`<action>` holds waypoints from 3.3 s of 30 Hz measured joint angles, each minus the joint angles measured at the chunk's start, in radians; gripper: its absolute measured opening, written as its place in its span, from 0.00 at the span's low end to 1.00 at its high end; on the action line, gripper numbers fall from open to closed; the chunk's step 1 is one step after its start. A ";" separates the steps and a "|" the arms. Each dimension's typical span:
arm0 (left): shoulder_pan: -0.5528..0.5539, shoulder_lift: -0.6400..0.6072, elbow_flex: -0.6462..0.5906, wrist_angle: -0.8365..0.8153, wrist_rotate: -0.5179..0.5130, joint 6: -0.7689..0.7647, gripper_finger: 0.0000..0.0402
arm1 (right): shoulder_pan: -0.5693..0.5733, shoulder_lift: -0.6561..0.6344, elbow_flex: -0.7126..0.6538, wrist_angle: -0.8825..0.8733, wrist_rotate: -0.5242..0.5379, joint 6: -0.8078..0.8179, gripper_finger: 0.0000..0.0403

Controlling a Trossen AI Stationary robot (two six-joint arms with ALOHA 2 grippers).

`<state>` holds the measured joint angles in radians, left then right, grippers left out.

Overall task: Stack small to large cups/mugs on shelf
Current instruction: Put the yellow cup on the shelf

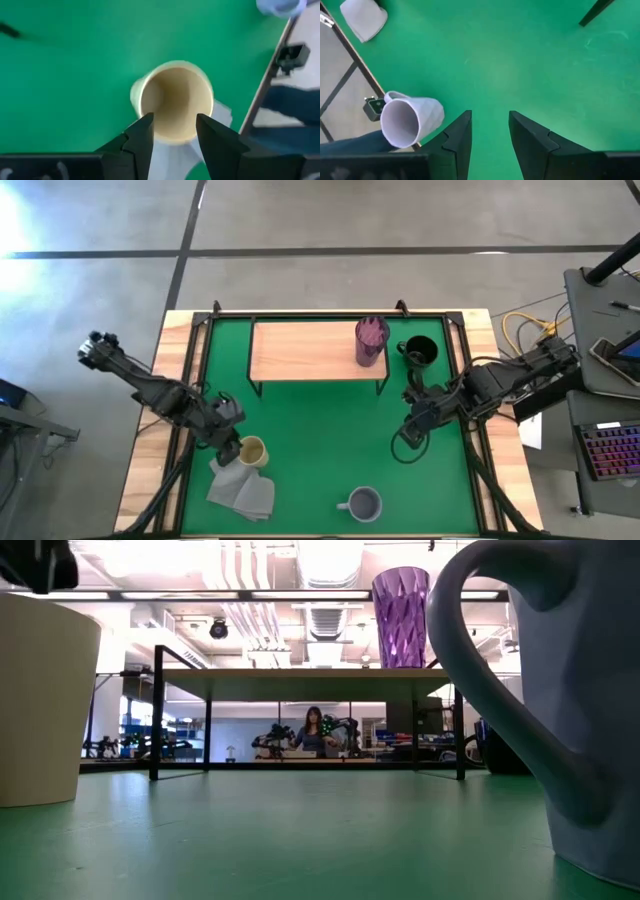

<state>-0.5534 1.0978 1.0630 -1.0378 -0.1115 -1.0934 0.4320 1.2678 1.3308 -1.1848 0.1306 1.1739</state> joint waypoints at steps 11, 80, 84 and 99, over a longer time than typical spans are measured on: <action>0.002 0.170 0.032 -0.097 -0.051 -0.188 0.33 | 0.000 0.000 0.000 0.017 0.002 0.003 0.29; 0.488 0.842 0.659 0.242 0.158 0.639 0.00 | 0.002 -0.031 0.004 0.011 0.080 -0.031 0.23; 0.488 0.842 0.653 0.276 0.159 0.639 0.02 | 0.002 -0.031 0.003 0.010 0.081 -0.049 0.23; 0.489 0.843 0.648 0.296 0.151 0.630 0.26 | 0.000 -0.031 0.002 -0.020 0.091 -0.051 0.23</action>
<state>-0.0647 1.9404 1.7113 -0.7415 0.0400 -0.4634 0.4316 1.2373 1.3331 -1.2045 0.2212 1.1227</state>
